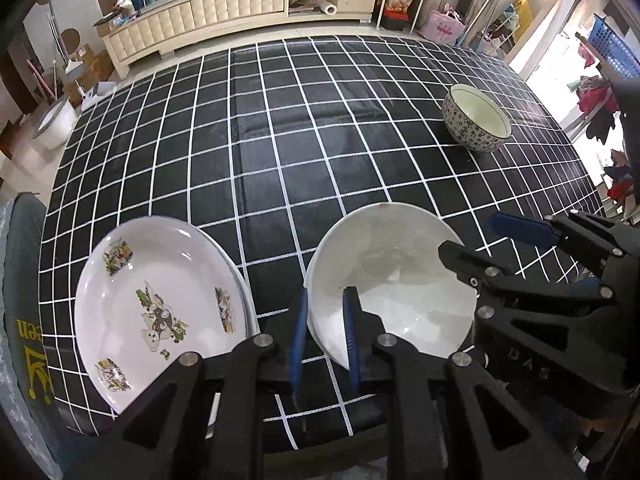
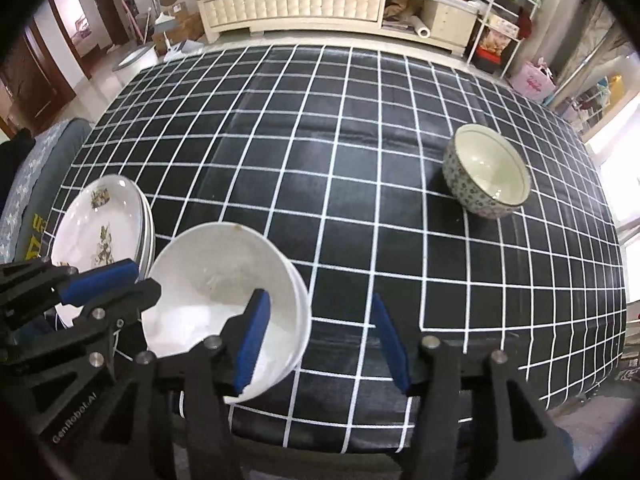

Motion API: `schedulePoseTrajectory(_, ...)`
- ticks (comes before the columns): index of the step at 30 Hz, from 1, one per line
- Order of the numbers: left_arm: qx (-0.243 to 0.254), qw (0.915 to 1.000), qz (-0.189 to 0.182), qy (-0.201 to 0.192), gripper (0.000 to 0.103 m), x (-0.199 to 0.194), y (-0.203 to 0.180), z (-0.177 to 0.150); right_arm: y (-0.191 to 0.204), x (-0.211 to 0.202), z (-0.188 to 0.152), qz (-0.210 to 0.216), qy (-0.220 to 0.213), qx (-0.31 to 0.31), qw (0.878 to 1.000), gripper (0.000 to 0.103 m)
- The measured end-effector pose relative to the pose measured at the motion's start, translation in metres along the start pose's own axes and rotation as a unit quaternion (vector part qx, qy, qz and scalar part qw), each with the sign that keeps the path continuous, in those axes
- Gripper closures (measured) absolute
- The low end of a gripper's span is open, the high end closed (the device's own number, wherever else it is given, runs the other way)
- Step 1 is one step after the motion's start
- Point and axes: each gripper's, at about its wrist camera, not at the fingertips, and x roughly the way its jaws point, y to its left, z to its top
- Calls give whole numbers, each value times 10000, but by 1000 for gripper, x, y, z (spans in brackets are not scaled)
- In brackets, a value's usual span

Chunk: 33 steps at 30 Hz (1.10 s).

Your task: Organize plates and bowls

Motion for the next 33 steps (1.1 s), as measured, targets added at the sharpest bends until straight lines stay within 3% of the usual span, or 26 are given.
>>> schedulePoseTrajectory(3,23,10000,28,-79,79,-6,-4,0,-8,-7,-1,16,-89,68,9999,41)
schedulePoseTrajectory(13,147,9993,84,-334,72,-25,-28,11,-41,-32,-7,77,-389,341,9986,38)
schedulePoseTrajectory(19,301,9980,128,-543,65,-38,-51,20,-67,-50,-7,81,-622,485,9969,31)
schedulePoseTrajectory(33,534,9945,58,-903,46,-53,-103,65,-131,-67,2,-10,-900,770,9930,23)
